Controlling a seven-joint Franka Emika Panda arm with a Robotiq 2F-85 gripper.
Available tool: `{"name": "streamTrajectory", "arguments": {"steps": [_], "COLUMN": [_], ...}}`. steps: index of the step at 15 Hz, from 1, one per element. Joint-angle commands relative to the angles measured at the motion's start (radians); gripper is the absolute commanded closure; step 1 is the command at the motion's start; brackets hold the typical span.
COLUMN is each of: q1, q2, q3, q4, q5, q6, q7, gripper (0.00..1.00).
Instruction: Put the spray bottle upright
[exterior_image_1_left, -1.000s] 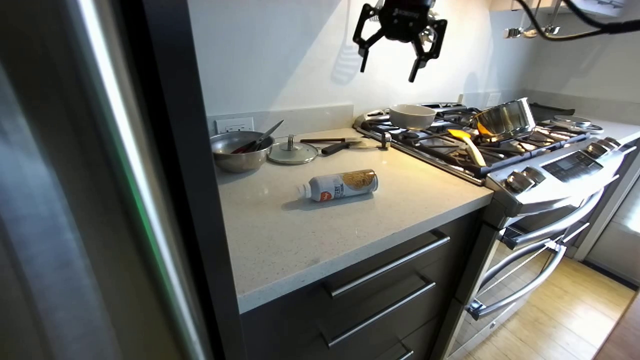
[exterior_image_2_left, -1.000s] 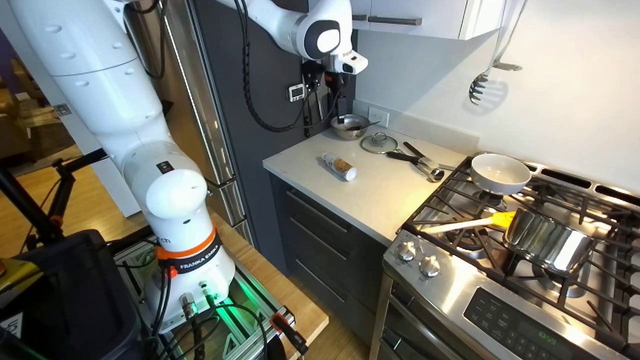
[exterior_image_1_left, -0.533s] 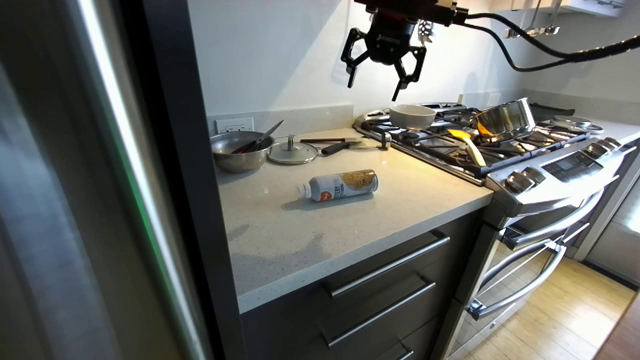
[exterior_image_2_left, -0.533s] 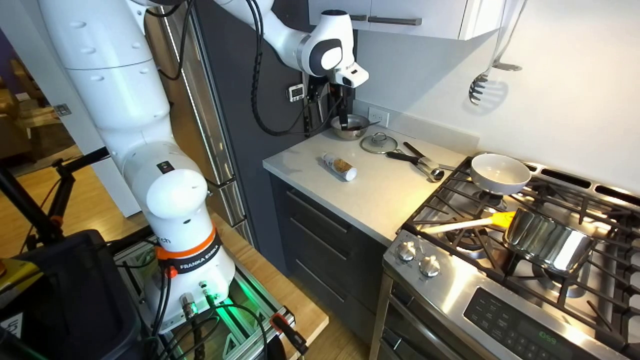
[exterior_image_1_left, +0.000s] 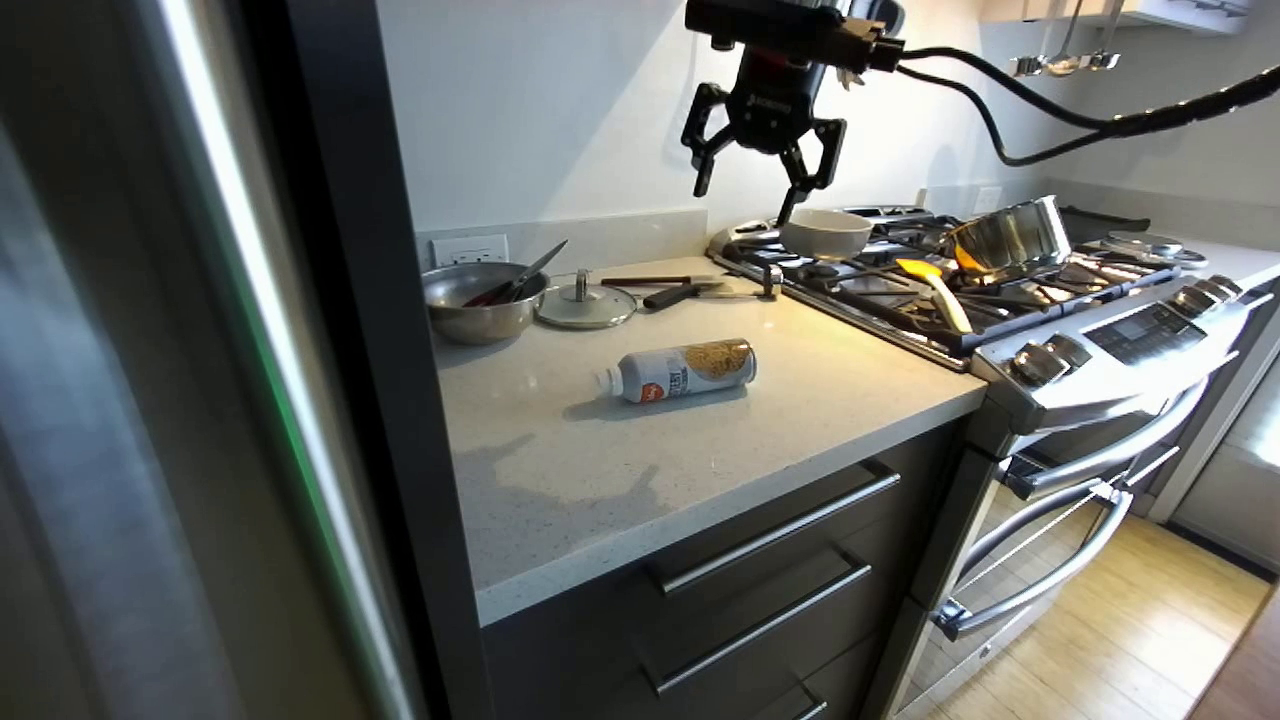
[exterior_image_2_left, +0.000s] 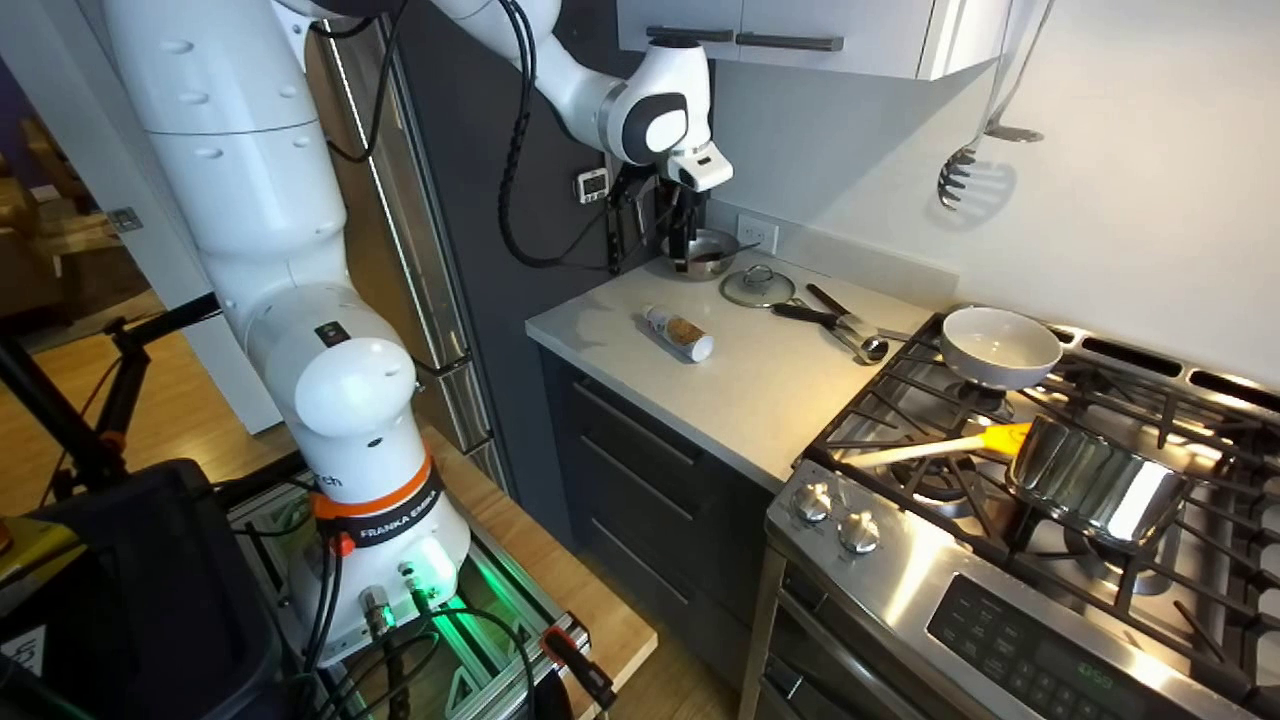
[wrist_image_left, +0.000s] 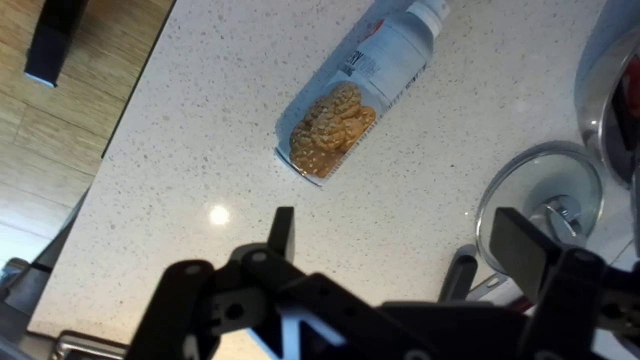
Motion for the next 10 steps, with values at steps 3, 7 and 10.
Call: {"name": "streamTrajectory", "arguments": {"steps": [3,7,10], "q1": [0.053,0.086,0.104], "q2": [0.121,0.206,0.265], "q3": [-0.033,-0.036,-0.031], "q4": [0.065,0.109,0.137], "q5": [-0.003,0.020,0.059], "q6": [-0.038,-0.051,-0.037], "q7": [0.312,0.457,0.514], "gripper": [0.00,0.00,0.00]}}
